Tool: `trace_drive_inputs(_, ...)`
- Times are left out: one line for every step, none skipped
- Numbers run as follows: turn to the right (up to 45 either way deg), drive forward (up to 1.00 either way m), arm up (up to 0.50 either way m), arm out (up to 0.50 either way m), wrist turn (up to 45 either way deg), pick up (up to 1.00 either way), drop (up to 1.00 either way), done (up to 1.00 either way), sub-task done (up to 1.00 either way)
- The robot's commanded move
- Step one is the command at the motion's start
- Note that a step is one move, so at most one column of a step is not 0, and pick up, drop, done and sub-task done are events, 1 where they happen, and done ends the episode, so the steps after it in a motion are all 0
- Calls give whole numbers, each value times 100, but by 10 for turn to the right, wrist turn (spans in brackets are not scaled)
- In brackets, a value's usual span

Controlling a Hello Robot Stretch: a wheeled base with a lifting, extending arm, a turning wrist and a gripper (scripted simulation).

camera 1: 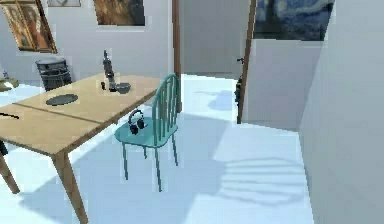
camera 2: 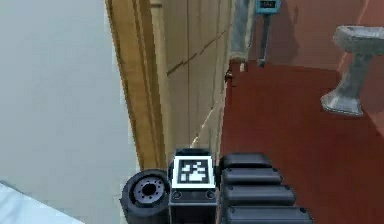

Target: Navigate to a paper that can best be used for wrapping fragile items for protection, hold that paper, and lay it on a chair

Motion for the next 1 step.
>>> trace_drive_inputs(210,0,0,0,0,0,0,0,0)
